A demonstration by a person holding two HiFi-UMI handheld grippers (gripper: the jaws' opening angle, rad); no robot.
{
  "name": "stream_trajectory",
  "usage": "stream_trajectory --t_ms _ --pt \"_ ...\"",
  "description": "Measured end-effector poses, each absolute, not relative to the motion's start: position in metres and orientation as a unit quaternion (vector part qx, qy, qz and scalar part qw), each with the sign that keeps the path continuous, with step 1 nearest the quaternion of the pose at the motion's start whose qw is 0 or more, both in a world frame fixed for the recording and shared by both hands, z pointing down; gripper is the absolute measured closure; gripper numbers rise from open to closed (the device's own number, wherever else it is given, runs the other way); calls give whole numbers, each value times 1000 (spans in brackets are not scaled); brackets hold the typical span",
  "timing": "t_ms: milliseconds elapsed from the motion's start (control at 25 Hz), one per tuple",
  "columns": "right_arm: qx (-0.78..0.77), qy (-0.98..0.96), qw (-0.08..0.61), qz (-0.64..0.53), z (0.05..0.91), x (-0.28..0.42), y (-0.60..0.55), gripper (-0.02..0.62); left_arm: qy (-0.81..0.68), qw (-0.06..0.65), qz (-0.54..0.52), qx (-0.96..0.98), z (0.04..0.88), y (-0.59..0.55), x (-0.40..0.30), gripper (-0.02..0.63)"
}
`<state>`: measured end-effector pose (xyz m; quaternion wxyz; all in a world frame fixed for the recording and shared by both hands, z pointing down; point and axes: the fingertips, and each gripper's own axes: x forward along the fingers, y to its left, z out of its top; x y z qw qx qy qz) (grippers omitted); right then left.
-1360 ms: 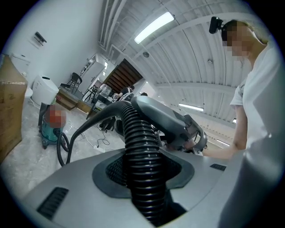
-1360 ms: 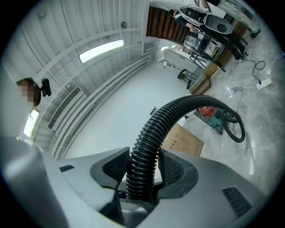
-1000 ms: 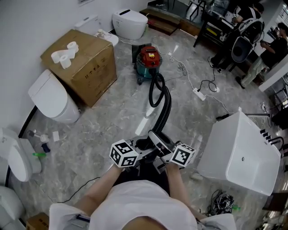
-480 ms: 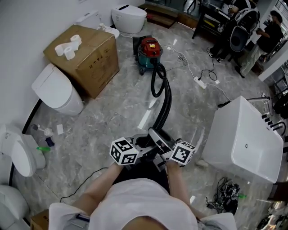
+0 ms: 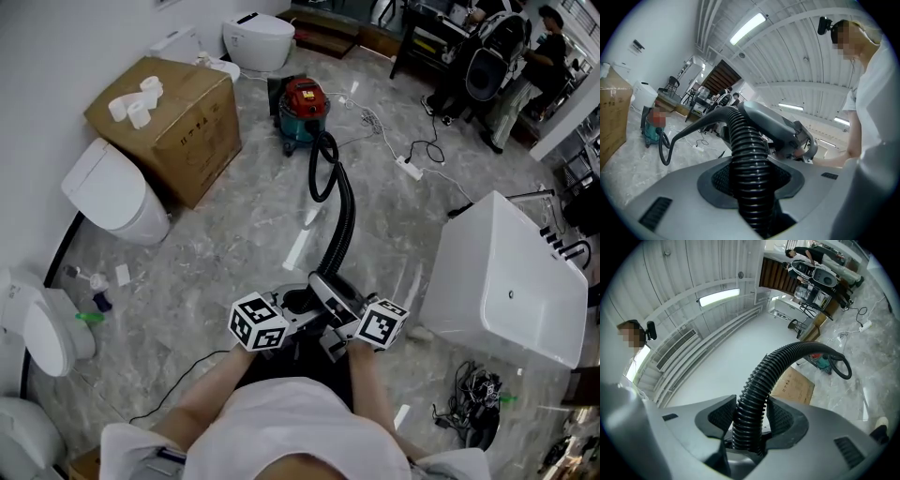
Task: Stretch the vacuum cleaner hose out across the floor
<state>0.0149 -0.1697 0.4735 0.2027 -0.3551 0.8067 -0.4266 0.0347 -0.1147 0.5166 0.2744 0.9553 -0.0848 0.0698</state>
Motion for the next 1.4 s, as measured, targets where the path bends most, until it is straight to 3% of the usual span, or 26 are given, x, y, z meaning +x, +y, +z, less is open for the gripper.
stream_trajectory --t_ms 560,1400 --pt "-334 817 184 -433 465 27 -174 388 -99 285 66 951 508 -119 51 443" --pt "-315 828 159 -435 467 80 -16 388 -121 303 47 944 509 39 108 445"
